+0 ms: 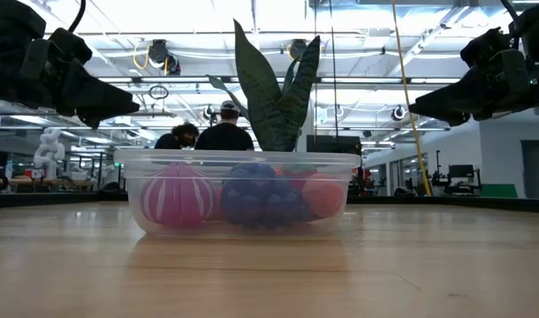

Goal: Pick and placing Produce into tupperware
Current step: Return to Home Position

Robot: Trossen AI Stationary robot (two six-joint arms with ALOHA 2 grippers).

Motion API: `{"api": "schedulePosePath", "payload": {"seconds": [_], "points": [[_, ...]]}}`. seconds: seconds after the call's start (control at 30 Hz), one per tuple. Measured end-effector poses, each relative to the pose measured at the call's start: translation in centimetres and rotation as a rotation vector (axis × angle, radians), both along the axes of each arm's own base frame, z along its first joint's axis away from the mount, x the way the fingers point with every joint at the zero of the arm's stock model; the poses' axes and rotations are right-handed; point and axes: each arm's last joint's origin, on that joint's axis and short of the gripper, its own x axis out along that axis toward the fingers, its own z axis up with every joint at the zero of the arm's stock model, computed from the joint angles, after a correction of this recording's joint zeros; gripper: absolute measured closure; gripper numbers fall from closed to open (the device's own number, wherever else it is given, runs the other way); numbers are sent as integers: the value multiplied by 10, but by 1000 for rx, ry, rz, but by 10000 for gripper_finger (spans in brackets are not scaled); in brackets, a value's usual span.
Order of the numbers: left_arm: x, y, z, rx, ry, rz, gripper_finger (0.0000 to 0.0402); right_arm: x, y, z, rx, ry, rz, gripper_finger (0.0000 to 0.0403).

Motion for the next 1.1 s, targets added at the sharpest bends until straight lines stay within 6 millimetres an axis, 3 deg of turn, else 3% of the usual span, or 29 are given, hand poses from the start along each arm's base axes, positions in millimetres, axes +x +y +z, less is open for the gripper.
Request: {"api": "schedulePosePath", "payload": {"seconds": [1.1], "points": [[0, 0, 0, 0, 0, 0, 215, 0, 0, 0, 0, 0, 0, 232]]}}
